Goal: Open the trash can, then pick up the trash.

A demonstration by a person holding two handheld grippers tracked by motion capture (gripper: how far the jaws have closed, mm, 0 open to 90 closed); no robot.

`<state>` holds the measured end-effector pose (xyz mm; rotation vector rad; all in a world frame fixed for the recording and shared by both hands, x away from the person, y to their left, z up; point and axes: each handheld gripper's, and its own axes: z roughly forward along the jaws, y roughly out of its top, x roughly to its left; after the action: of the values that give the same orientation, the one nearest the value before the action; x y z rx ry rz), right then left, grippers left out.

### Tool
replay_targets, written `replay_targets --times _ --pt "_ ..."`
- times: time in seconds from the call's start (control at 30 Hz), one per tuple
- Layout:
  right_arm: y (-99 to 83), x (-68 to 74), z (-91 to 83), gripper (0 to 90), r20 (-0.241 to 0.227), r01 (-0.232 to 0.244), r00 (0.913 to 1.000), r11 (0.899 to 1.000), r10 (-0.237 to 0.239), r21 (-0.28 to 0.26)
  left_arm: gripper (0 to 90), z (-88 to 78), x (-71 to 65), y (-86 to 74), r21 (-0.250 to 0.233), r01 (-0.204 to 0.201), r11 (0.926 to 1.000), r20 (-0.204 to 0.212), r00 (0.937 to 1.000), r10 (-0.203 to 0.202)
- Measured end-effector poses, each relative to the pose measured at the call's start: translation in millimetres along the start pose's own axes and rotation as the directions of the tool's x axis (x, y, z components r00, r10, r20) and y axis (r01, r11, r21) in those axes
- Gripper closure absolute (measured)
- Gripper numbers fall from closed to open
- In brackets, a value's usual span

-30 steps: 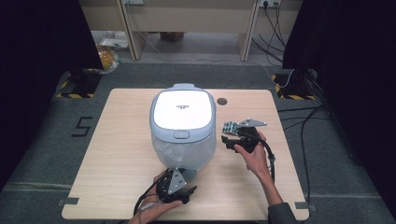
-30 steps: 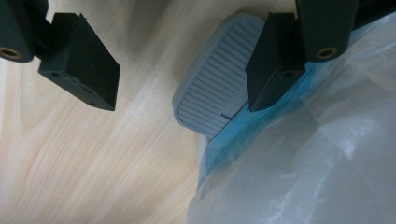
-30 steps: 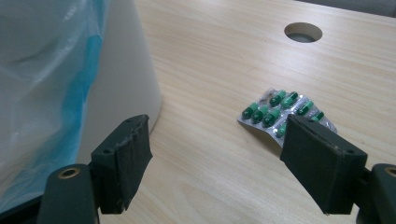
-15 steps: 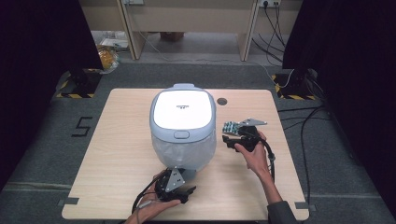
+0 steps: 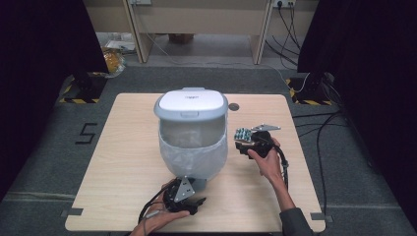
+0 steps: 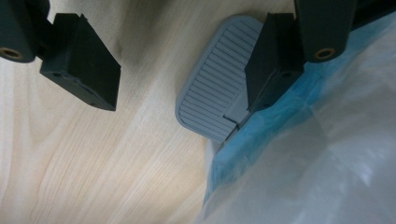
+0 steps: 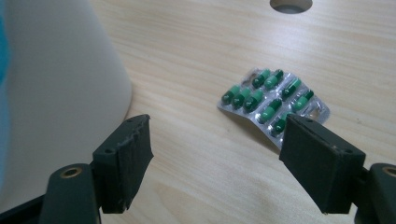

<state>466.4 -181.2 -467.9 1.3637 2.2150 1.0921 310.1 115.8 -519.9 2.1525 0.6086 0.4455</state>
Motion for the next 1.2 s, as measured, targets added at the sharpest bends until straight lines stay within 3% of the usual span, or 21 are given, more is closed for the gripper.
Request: replay_targets --times 0.37,0.47,0.63,0.97,1.13,1.2 --pt "-1.8 -5.9 3.1 24.6 0.011 -0.011 0.9999 1.000 0.011 0.007 25.9 3.5 -0.4 0.4 0.023 -0.013 0.9997 -0.005 0.9999 0.013" --pt "-1.5 -5.9 0.6 24.6 0.016 -0.009 0.9998 1.000 0.009 0.005 25.9 2.4 2.5 0.0 0.021 -0.007 0.9997 0.018 0.9998 0.007" --pt "-1.6 -7.7 -2.2 24.5 0.021 -0.012 0.9997 1.000 0.012 0.000 25.9 3.1 0.6 0.0 0.024 -0.022 0.9995 0.002 0.9997 0.022" --pt "-2.1 -13.6 2.5 22.1 0.025 -0.035 0.9991 0.999 0.035 -0.021 25.9 2.5 2.1 0.2 0.023 -0.007 0.9997 0.015 0.9999 0.007" --pt "-2.7 -28.8 9.6 19.0 0.027 -0.085 0.9959 0.996 0.086 -0.038 25.9 2.3 2.9 0.0 0.021 -0.005 0.9998 0.021 0.9998 0.005" --pt "1.8 -33.2 11.7 18.6 0.057 -0.061 0.9964 0.998 0.063 -0.031 25.9 2.3 2.7 0.0 0.020 -0.007 0.9998 0.019 0.9998 0.006"
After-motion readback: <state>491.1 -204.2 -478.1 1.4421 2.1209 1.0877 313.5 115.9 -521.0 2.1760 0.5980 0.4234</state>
